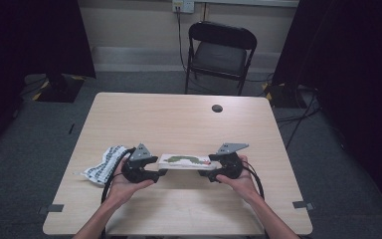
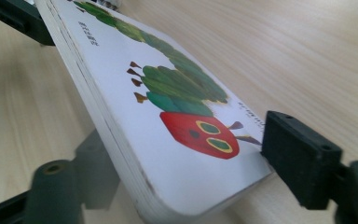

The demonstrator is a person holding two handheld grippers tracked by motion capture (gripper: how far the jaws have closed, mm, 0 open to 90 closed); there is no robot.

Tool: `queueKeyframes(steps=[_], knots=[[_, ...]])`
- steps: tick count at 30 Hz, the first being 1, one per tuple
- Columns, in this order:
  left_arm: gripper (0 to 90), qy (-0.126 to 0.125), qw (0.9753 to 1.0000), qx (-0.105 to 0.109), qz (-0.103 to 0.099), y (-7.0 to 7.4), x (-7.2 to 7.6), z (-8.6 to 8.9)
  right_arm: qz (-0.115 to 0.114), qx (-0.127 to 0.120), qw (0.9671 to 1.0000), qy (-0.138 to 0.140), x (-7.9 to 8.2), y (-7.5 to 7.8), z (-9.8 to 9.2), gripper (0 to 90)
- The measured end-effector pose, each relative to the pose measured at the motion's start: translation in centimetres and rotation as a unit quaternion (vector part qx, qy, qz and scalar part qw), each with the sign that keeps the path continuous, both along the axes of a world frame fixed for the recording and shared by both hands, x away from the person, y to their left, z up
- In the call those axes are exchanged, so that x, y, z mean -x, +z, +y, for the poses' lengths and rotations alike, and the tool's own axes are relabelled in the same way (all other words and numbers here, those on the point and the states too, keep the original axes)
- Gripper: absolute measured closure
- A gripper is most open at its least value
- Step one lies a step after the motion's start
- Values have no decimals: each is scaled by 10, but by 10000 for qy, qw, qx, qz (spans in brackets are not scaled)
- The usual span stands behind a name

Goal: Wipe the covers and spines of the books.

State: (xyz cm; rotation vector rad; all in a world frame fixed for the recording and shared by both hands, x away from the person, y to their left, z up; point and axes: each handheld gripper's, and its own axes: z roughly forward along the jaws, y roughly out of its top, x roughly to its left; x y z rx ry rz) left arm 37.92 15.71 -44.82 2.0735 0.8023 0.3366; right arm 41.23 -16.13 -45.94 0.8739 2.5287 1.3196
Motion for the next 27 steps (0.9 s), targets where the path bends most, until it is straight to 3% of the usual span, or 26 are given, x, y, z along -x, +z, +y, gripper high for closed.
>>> queueKeyframes(steps=[4,7,14,20,27], knots=[[385,17,9999,79,108,-3,1,2,-17,64,10000,11,1,-2,1,181],[386,-23,10000,-7,68,-3,1,3,-54,15,10000,-4,2,-4,0,180],[384,-78,9999,28,130,-7,5,3,-231,139,9996,20,8,-7,2,169],[434,-168,9997,13,159,-10,6,2,-281,198,9994,15,11,-7,2,157],[421,-223,9995,-29,210,-13,7,0,-286,255,9992,73,16,-7,0,149]])
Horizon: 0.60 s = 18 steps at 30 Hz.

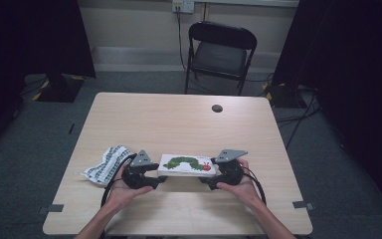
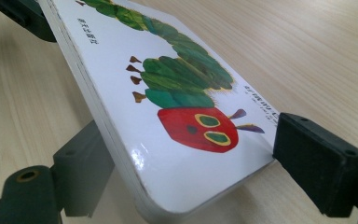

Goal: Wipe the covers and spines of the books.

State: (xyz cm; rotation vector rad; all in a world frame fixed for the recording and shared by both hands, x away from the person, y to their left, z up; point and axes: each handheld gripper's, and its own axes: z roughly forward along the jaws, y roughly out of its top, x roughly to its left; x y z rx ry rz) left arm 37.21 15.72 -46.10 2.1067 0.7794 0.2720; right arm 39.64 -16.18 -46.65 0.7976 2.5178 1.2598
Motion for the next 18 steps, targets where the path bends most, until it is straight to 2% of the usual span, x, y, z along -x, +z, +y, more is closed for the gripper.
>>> queueKeyframes(steps=[7,11,15,18], knots=[[388,-48,9999,45,76,-2,0,0,-61,66,10000,36,2,-1,0,146],[370,-19,9998,147,111,-3,-3,-1,-29,15,10000,42,0,-2,0,136],[340,-67,9998,124,163,-4,-5,-2,-4,-6,10000,75,-1,-3,-1,127],[301,-143,9996,65,235,-4,-5,-2,-6,80,9999,86,1,-2,-1,121]])
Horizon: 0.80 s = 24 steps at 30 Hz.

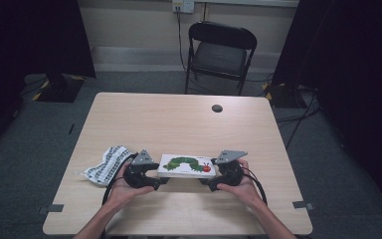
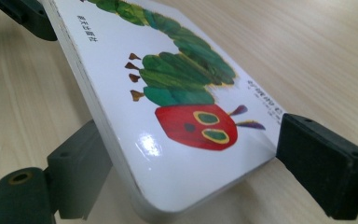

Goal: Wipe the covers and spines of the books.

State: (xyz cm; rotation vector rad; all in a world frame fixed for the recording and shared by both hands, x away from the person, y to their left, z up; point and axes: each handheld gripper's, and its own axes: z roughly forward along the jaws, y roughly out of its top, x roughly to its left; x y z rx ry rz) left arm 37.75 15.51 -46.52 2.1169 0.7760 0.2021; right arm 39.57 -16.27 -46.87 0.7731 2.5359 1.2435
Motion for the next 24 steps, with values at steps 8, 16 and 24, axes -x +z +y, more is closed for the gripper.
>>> queueKeyframes(steps=[8,16,24], knots=[[231,103,9999,-76,30,4,5,8,396,230,9989,55,4,-5,-7,136],[240,89,9998,-144,122,-1,2,7,504,-66,9986,-158,7,-3,-24,171],[226,-125,9985,-493,215,-17,11,-7,572,184,9981,-142,11,-19,-18,175]])
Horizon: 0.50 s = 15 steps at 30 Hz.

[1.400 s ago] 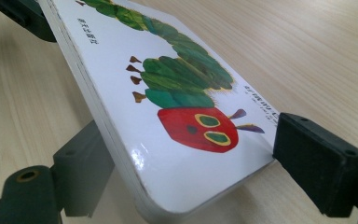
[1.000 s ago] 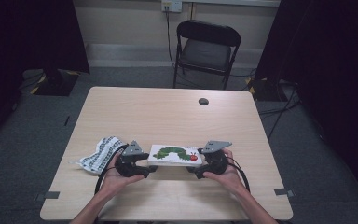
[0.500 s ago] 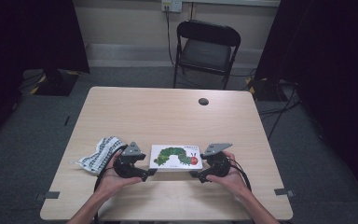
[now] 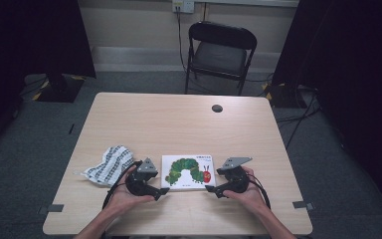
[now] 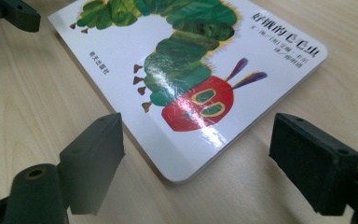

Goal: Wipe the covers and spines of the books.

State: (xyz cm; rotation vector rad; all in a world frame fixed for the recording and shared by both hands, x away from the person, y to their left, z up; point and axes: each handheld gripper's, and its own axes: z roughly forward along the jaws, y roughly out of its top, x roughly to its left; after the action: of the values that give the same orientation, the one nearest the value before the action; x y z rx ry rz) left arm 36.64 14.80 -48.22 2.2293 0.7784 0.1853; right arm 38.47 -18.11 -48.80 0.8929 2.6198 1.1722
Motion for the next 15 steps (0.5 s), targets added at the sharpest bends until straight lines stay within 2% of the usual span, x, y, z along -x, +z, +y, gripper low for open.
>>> queueKeyframes(steps=[3,5,6,7,8,15], knots=[[241,0,9998,-193,22,-4,-1,-3,-14,79,10000,22,1,-2,3,182],[272,-70,9996,-266,-94,-7,0,-5,-60,130,9999,91,2,-4,7,199],[284,-107,9996,-231,-142,-7,1,-8,-65,170,9998,107,3,-4,8,204],[309,-109,9992,-339,-193,-6,2,-10,-140,225,9996,93,3,-5,9,210],[310,-103,9991,-356,-211,-5,2,-11,-184,239,9995,28,3,-5,10,217],[389,101,9994,-200,-245,-8,-9,-8,-225,199,9994,-176,-3,-5,10,257]])
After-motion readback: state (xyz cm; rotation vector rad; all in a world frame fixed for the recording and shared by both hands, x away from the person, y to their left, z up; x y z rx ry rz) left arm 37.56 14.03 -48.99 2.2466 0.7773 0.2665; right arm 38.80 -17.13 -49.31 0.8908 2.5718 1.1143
